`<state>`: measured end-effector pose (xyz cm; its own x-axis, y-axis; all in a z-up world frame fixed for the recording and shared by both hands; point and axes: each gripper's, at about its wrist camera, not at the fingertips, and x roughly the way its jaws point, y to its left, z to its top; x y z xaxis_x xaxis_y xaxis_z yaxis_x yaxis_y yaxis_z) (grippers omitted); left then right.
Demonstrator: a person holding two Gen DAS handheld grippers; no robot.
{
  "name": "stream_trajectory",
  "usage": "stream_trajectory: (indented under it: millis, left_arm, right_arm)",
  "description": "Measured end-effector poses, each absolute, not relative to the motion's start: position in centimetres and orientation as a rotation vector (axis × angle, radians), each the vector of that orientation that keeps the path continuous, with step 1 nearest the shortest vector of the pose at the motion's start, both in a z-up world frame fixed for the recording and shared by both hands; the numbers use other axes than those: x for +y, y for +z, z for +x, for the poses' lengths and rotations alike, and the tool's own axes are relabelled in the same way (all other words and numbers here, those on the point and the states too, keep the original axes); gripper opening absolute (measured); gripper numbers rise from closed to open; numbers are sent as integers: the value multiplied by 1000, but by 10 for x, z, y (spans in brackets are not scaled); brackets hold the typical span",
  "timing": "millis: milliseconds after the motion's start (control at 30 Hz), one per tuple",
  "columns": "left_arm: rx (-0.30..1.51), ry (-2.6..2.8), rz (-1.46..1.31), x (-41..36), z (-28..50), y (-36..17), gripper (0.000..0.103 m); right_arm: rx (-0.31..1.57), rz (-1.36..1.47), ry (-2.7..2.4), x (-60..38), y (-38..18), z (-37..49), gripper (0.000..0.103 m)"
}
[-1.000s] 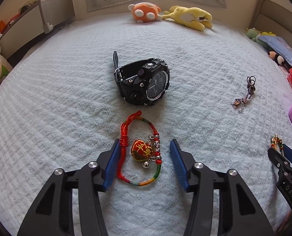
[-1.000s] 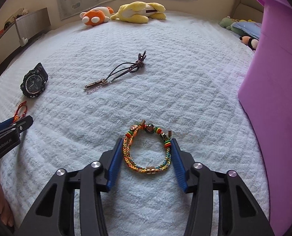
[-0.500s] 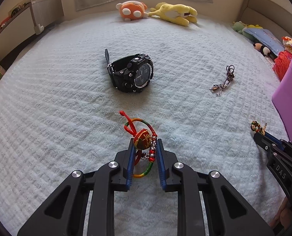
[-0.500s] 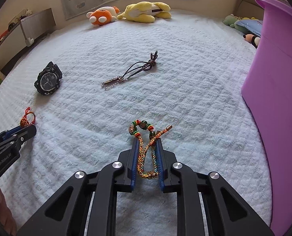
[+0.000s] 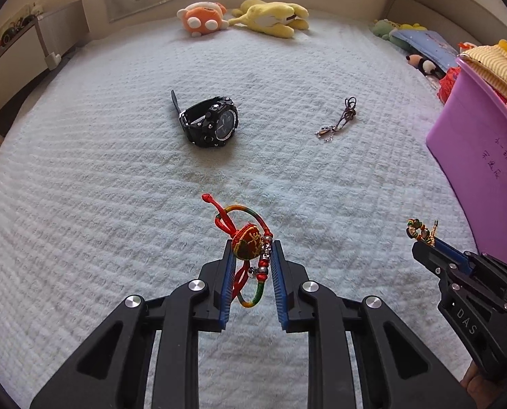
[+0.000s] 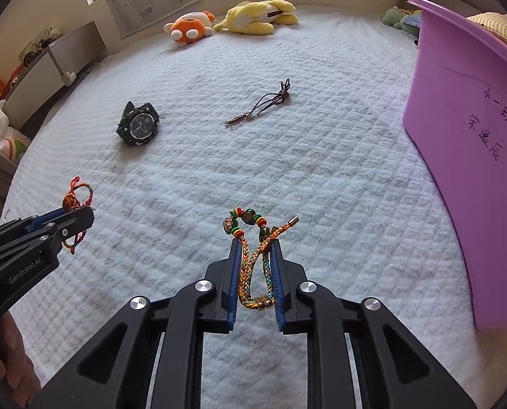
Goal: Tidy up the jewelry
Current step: 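Lift and carry both bracelets in both tools over the pink tub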
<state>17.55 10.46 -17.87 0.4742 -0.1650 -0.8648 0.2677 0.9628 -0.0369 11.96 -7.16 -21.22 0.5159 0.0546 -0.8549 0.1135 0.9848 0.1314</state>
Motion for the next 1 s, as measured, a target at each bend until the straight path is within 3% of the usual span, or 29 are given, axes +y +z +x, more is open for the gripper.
stream_trajectory:
  millis: [467, 1000]
  left_arm:
    - [1018, -355, 148, 113, 119, -50, 21]
    - [948, -517, 178, 43, 77, 82, 21]
  right_arm:
    - [1033, 234, -17, -45, -83, 47, 17]
    - [956, 252, -106, -127, 60, -17, 17]
